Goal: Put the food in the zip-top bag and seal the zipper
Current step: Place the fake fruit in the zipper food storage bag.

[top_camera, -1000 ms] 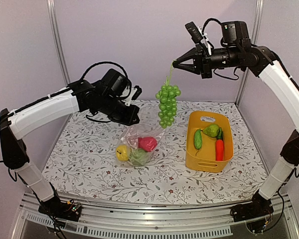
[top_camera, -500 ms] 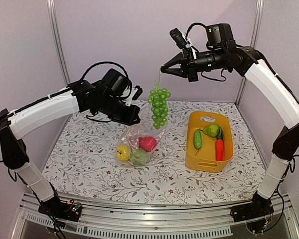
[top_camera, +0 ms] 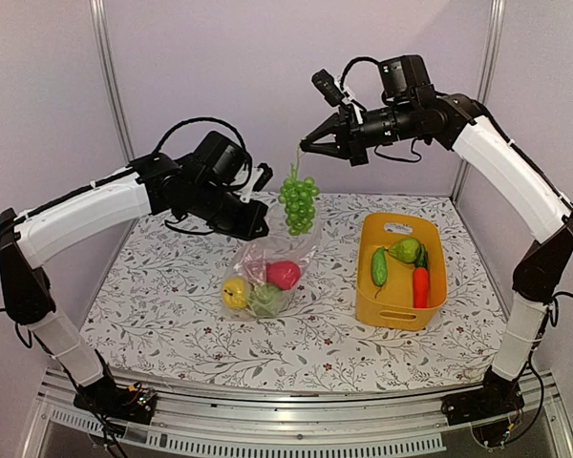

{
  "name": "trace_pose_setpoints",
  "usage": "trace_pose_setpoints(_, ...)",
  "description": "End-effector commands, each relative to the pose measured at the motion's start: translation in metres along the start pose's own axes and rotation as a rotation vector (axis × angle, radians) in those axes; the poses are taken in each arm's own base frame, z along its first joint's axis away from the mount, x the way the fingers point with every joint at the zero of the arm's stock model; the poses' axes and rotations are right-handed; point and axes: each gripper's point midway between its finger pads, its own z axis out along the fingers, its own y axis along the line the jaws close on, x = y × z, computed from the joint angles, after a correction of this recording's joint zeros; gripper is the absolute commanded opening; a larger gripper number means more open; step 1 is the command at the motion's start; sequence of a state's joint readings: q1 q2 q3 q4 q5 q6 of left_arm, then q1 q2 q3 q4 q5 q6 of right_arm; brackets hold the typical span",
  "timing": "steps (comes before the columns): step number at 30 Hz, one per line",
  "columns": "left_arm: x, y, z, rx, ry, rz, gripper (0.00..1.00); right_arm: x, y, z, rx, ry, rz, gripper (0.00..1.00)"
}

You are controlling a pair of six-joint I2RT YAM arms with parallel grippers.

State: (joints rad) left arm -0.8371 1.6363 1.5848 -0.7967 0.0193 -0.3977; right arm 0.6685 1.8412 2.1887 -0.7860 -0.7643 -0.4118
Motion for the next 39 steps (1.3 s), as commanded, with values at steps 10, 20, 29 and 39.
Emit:
trace_pose_setpoints(10,-0.009,-0.007,-0.025,0.025,-0.076,-0.009,0.00,0.057,0.012,0.049,-0.072,0.138,0.068,0.00)
trace_pose_setpoints(20,-0.029,-0.030,-0.073,0.143,-0.164,-0.039,0.00,0.049,0.025,0.053,-0.053,0.150,0.024,0.05)
trace_pose_setpoints(29,-0.039,-0.043,-0.074,0.200,-0.170,-0.020,0.00,0.052,0.030,0.061,-0.014,0.189,-0.014,0.32)
trace_pose_setpoints(39,-0.028,-0.015,-0.057,0.072,-0.132,-0.008,0.00,0.024,0.035,0.013,0.115,0.160,-0.113,0.50)
